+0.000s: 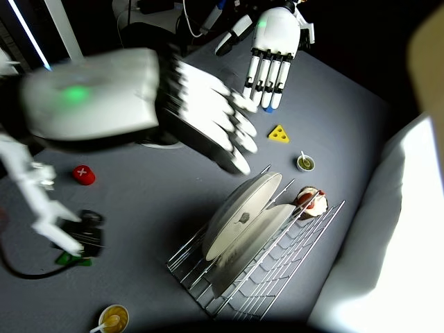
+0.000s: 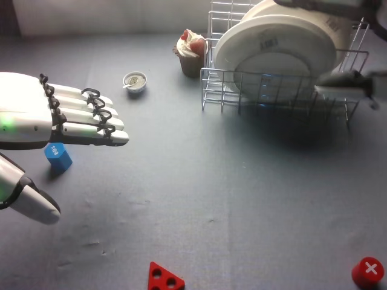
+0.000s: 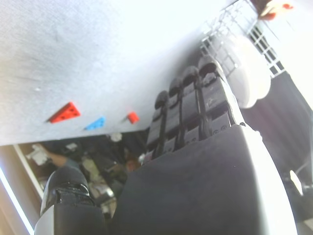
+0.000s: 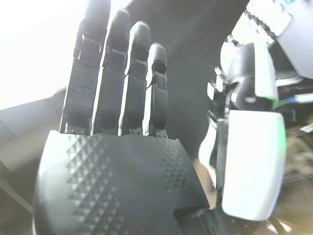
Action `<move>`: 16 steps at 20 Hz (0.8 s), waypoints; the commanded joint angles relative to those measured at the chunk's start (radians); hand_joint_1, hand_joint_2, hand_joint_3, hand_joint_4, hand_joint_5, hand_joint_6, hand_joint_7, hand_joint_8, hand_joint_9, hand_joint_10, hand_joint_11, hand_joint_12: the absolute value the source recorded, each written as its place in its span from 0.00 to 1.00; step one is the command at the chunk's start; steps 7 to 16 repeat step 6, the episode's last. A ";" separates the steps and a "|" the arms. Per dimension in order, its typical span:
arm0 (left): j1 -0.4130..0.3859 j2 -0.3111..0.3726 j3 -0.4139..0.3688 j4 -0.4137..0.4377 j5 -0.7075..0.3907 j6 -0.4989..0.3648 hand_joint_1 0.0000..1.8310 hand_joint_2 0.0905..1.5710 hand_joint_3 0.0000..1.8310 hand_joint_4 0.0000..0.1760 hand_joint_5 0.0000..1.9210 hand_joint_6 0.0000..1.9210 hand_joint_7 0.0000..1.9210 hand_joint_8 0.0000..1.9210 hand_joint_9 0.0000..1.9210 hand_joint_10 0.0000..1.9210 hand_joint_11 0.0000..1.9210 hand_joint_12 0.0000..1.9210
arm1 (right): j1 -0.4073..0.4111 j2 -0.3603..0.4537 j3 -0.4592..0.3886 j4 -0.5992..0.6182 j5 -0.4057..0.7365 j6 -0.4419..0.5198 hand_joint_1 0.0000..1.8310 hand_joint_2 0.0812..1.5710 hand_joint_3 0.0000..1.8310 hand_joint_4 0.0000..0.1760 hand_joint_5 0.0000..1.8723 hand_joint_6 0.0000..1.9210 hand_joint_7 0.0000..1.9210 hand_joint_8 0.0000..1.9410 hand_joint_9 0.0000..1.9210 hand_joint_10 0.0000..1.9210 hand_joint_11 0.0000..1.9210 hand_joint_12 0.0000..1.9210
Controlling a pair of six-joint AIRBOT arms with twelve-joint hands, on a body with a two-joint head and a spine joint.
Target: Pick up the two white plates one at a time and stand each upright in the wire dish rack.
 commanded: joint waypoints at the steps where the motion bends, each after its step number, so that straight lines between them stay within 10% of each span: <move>1: -0.006 0.009 0.006 -0.064 -0.059 -0.001 0.00 0.58 0.00 0.00 0.03 0.00 0.06 0.00 0.05 0.00 0.05 0.01 | -0.023 0.028 -0.007 0.027 0.201 -0.046 0.36 0.58 0.00 0.29 0.23 0.00 0.32 0.00 0.34 0.00 0.40 0.02; 6: -0.006 0.012 0.008 -0.064 -0.064 -0.001 0.01 0.58 0.00 0.00 0.02 0.00 0.04 0.00 0.04 0.00 0.04 0.01 | -0.255 0.076 -0.014 0.031 0.506 -0.155 0.38 0.62 0.01 0.33 0.21 0.00 0.29 0.00 0.33 0.00 0.39 0.02; 16: -0.006 0.012 0.008 -0.064 -0.064 -0.001 0.01 0.58 0.00 0.00 0.02 0.00 0.04 0.00 0.04 0.00 0.04 0.01 | -0.255 0.076 -0.014 0.031 0.506 -0.155 0.38 0.62 0.01 0.33 0.21 0.00 0.29 0.00 0.33 0.00 0.39 0.02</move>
